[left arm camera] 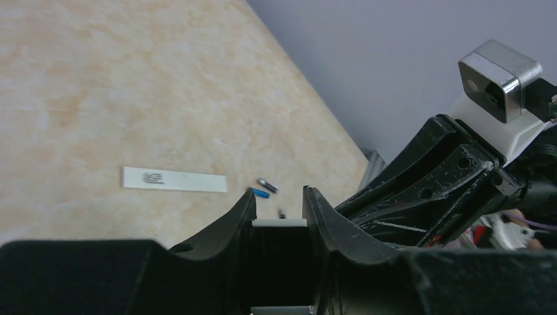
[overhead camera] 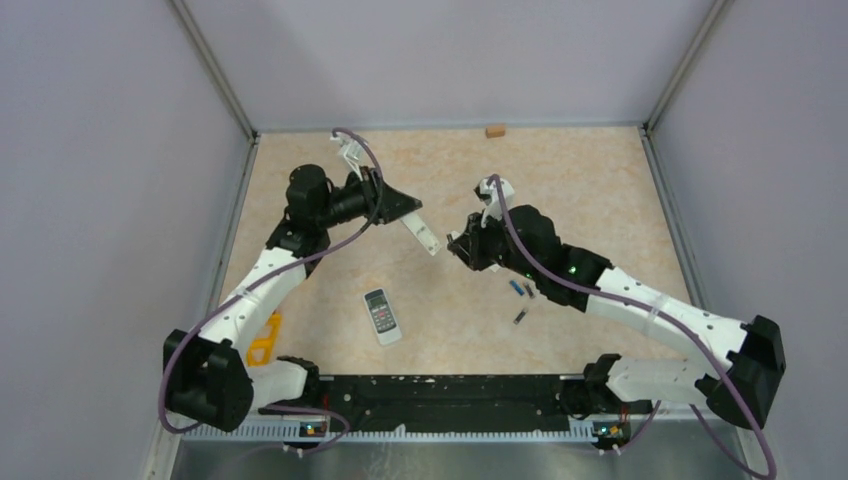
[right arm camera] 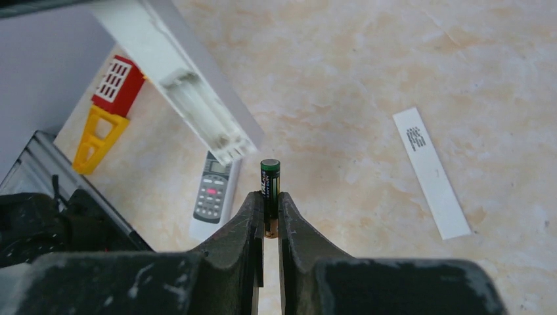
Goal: Load the batteries into the remote control
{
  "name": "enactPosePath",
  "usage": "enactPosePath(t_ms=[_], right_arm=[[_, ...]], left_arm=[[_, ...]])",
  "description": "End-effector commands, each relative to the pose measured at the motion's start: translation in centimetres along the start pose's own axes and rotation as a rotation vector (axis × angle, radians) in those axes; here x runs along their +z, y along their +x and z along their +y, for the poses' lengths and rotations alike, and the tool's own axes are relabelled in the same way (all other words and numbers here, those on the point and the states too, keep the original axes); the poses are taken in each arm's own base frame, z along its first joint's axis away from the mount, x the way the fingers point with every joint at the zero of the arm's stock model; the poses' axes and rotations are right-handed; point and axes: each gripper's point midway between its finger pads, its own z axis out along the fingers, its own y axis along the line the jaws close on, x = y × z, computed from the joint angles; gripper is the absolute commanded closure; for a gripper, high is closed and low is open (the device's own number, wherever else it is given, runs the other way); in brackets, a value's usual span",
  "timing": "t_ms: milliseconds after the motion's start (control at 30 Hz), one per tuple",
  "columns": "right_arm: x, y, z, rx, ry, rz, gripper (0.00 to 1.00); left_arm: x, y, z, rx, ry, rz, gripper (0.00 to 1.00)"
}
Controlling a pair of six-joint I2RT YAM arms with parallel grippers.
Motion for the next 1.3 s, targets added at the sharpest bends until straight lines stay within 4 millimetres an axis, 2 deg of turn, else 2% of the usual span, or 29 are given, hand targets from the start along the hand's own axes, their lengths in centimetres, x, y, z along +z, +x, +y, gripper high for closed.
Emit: enactPosePath(t_ms=[0, 100, 367, 500, 767, 967, 1267], right_arm=[[-1.6, -1.8, 2.6, -0.075, -0.128, -0.006, 0.97], [-1.9, -2.2, 3.3, -0.077, -0.15, 0.017, 0.97], [-1.7, -2.4, 1.8, -0.102, -0.028, 0.103, 0.96], [-1.4, -1.5, 3.1, -0.169, -0.106, 0.162, 0.95], [-0.6, 0.1, 3.0, -0.236, -0.077, 0.265, 0.94], [0.4, 1.1, 2.2, -0.263, 0.004, 0.302, 0.92], [0.9, 1.6, 1.0, -0.256, 0.094, 0.332, 0.87]], left_arm=[[0.6, 0.3, -4.4, -0.071, 0.229, 0.042, 1.0], [1.2, 0.9, -4.3, -0.178, 0.249, 0.091, 1.0], [2.7, 2.6, -2.2, -0.386, 0.187, 0.167, 1.0], [3.2, 3.4, -1.0, -0.455, 0.139, 0.198, 1.0], [3.3, 4.4, -0.4, -0.47, 0.12, 0.223, 1.0], [3.1, 4.8, -0.3, -0.468, 0.121, 0.228, 1.0], [3.0, 5.1, -0.2, -0.468, 0.119, 0.231, 1.0]])
